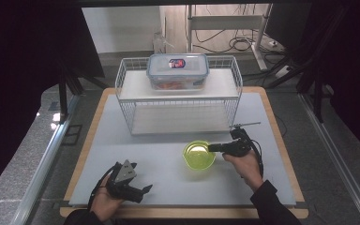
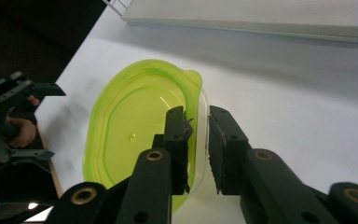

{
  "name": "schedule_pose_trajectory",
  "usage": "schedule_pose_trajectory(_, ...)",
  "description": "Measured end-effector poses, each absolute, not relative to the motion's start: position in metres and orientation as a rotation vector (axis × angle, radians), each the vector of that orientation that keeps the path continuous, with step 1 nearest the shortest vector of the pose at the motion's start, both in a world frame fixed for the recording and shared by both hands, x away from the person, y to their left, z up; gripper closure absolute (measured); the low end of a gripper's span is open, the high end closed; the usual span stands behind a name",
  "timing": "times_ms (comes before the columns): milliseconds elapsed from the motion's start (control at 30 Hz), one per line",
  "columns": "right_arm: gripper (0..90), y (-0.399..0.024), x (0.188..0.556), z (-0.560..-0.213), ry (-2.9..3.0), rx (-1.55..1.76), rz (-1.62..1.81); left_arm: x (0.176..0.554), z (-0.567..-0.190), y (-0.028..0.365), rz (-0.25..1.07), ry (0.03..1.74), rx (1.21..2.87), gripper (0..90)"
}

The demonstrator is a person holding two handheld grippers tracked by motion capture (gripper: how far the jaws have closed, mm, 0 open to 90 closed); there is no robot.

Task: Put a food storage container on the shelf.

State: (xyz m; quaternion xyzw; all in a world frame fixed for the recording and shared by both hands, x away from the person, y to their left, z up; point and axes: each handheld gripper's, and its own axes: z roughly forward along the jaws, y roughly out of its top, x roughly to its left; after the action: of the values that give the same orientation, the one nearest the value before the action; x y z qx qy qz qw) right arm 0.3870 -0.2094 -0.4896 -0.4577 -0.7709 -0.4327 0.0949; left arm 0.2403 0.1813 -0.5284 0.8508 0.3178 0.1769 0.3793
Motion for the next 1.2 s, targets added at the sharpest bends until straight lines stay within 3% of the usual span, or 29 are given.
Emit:
schedule_pose_trajectory(200,67.8,-0.211,0.394,-0.493,-2.278,-1.368,-1.307,0.240,-0.529,0.181,0.452,0.812,2.174,4.8)
schedule_pose_trajectory(367,65.7,-0.211,0.398,-0.493,-2.264,-1.345,-1.306,0.240,-0.529,0.181,0.448,0.813,2.174,4.8)
schedule_pose_trajectory(433,67.6,-0.209,0.398,-0.496,-2.269,-1.335,-1.279,0.240,-0.529,0.181,0.447,0.813,2.174,4.9)
schedule_pose_trajectory(567,79.9,-0.210,0.398,-0.497,-2.232,-1.323,-1.274,0.240,-0.529,0.181,0.446,0.812,2.174,4.9)
schedule_pose_trajectory(1200,83.4,-0.209,0.391,-0.479,-2.194,-1.306,-1.366,0.240,-0.529,0.180,0.448,0.811,2.174,4.9)
